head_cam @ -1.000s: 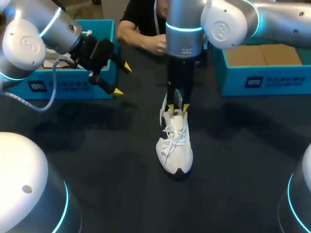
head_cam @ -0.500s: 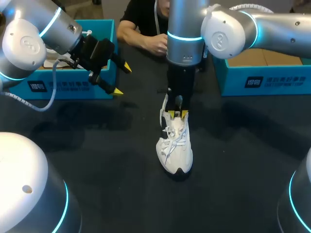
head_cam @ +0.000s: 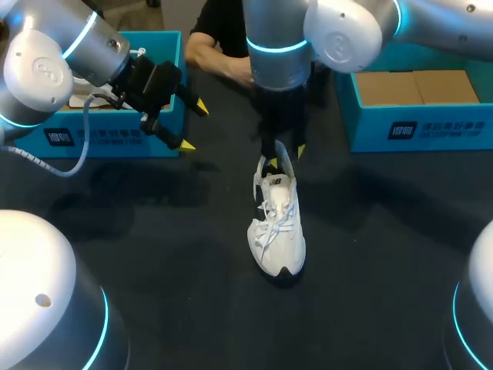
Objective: Take the shoe out of the shoebox, open the shoe tongue, remove and reinsert the insole, then place the shoe into the shoebox
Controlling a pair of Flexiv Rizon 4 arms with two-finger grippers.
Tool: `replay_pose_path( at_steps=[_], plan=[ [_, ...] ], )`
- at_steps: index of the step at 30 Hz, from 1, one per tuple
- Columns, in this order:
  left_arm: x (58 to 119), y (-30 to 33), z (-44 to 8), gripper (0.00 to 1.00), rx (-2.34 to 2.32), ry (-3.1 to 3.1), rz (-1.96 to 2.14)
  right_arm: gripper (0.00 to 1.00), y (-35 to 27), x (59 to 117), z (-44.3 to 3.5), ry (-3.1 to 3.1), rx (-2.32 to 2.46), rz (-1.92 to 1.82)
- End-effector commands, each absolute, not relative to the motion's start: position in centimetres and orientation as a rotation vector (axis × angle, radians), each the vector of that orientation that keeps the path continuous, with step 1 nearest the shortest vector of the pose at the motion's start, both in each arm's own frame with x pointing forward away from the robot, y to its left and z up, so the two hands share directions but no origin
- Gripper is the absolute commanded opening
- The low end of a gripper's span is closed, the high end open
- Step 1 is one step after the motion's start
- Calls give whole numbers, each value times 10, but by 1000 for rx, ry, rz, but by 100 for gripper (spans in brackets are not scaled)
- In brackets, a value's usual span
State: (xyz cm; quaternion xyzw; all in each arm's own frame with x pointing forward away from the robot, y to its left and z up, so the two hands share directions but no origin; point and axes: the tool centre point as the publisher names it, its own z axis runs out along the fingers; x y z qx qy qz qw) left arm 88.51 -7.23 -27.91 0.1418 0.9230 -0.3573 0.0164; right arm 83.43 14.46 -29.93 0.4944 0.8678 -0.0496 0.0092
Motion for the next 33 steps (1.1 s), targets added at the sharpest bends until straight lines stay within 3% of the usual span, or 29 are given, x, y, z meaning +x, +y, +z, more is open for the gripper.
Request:
replay_pose_path(
  at_steps=[1,4,7,8,9,14,24,33],
  plan=[
    [884,-72,-279,100,441,2871,-1107,74,147,841,-295,2757,1244,-157],
    [884,-72,-279,100,441,2871,-1107,67,145,849,-295,2777,1119,-150],
    [884,-72,-279,100,441,2871,-1107,68,146,853,-296,2788,1027,-162],
    [884,-72,-279,100,441,2871,-1107,85,148,860,-298,2808,928,-156],
    [884,-72,-279,100,441,2871,-1107,93,149,862,-298,2812,907,-150],
    [884,-72,-279,100,441,2871,-1107,100,150,876,-307,2863,750,-111],
    [884,-72,-279,100,441,2871,-1107,100,151,895,-336,2910,522,-120],
    [884,-72,-279,100,441,2871,-1107,89,152,900,-361,2948,415,-77]
  ],
)
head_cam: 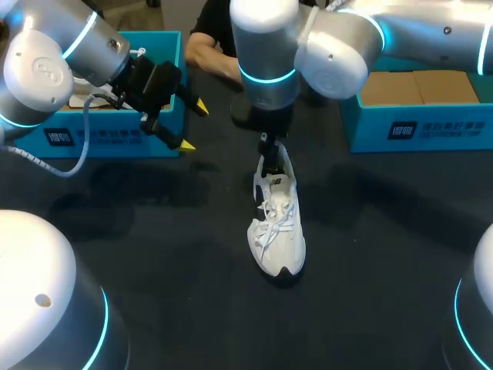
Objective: Take the shoe out of the shoebox, open the shoe tongue, remove and reinsert the insole, then place the shoe into the shoebox
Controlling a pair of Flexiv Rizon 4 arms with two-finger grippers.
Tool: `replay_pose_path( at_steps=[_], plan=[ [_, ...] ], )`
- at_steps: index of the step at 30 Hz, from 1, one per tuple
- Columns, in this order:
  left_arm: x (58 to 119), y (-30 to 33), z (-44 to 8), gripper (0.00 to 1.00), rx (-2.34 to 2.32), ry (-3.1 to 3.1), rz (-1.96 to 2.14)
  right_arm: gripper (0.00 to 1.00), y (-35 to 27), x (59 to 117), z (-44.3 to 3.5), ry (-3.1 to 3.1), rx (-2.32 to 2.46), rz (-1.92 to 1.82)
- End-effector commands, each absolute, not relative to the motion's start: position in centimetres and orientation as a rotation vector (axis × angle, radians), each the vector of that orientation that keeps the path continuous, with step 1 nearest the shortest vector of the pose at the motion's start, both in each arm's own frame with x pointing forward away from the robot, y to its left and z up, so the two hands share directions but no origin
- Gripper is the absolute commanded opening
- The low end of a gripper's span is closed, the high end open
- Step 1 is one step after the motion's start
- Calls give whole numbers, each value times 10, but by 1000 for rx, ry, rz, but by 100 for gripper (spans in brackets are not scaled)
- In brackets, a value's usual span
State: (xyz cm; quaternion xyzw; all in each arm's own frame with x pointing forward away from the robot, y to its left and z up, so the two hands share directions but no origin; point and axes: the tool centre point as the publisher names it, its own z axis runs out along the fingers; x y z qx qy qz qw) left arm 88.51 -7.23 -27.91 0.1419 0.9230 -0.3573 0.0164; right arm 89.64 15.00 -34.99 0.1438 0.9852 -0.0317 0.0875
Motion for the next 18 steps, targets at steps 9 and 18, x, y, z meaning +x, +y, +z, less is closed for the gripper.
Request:
replay_pose_path(
  at_steps=[9,18],
  plan=[
    [884,-72,-279,100,441,2871,-1107,29,148,902,-375,2983,365,-77],
    [884,-72,-279,100,441,2871,-1107,0,148,902,-380,2975,418,-64]
  ],
)
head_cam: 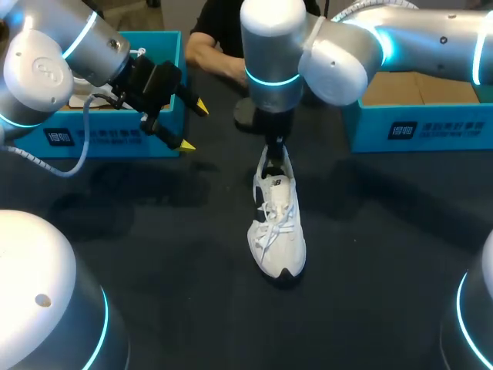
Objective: Take the shoe out of the shoebox, open the shoe tongue, remove and reinsert the insole, then place the shoe into the shoebox
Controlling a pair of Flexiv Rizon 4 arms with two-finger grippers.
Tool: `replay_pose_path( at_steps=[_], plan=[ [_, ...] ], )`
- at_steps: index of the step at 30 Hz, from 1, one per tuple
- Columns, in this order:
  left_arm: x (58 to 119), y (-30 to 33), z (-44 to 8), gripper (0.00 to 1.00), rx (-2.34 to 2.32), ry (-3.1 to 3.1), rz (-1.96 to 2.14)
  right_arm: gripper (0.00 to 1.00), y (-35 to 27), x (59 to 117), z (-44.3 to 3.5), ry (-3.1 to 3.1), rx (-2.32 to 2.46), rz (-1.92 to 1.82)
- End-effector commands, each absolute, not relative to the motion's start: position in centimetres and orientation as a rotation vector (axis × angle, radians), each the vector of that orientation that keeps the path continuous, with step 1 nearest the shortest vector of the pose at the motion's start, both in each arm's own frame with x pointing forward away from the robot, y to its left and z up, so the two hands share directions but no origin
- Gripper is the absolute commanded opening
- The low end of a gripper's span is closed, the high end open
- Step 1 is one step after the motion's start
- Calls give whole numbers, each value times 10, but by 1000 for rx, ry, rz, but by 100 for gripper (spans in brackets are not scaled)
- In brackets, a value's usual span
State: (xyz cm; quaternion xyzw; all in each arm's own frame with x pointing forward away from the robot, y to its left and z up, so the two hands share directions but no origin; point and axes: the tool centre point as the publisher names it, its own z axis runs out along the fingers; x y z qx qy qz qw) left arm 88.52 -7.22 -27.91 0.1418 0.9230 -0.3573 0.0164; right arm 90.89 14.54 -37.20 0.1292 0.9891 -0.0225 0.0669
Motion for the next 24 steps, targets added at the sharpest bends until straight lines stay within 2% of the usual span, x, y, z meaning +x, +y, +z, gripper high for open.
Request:
replay_pose_path(
  at_steps=[1,7,24],
  plan=[
    [884,-72,-279,100,441,2871,-1107,0,148,901,-380,2975,426,-62],
    [884,-72,-279,100,441,2871,-1107,0,150,894,-363,2974,461,-79],
    [884,-72,-279,100,441,2871,-1107,0,150,885,-232,2866,495,-148]
  ],
)
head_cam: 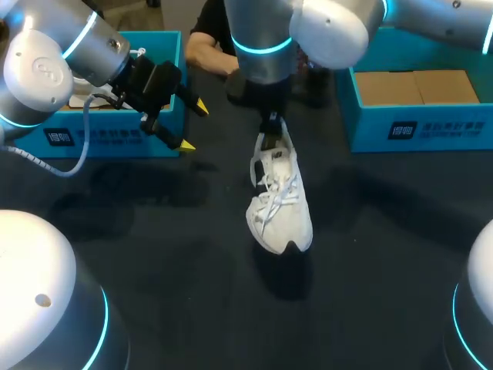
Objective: Take the shoe out of the shoebox, open the shoe tongue, remove and reinsert the insole, then place the shoe into the shoebox
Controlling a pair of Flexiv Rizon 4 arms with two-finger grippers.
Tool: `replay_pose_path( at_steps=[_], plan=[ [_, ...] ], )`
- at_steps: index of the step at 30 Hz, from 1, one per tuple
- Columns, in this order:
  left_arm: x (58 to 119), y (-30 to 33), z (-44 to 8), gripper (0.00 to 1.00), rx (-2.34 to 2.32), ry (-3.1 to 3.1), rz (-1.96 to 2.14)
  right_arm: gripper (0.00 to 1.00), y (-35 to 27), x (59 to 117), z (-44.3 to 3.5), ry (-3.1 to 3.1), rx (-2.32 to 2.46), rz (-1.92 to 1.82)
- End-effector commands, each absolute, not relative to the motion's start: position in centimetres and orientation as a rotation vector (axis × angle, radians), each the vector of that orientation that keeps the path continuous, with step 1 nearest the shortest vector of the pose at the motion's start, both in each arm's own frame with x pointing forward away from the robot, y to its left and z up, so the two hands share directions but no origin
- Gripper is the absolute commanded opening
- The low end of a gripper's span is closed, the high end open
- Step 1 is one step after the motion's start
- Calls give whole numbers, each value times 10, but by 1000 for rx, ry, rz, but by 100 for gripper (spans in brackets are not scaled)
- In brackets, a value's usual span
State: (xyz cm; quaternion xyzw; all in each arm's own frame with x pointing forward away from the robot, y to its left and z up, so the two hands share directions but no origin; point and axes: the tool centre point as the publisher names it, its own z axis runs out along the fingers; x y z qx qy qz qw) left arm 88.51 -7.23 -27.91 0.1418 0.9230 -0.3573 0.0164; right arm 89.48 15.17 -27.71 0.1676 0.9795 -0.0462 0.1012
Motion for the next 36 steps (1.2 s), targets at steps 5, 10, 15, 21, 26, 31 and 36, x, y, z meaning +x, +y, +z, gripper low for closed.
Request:
replay_pose_path(
  at_steps=[5,10,15,21,26,31,36],
  plan=[
    [884,-72,-279,100,441,2871,-1107,0,146,888,-204,2836,510,-124],
    [884,-72,-279,100,441,2871,-1107,0,137,893,-187,2814,516,-166],
    [884,-72,-279,100,441,2871,-1107,0,134,897,-176,2783,547,-196],
    [884,-72,-279,100,441,2871,-1107,0,134,897,-176,2783,547,-196],
    [884,-72,-279,100,441,2871,-1107,0,134,897,-176,2783,547,-196],
    [884,-72,-279,100,441,2871,-1107,0,134,897,-176,2783,547,-196],
    [884,-72,-279,100,441,2871,-1107,0,134,897,-176,2783,547,-196]
  ],
)
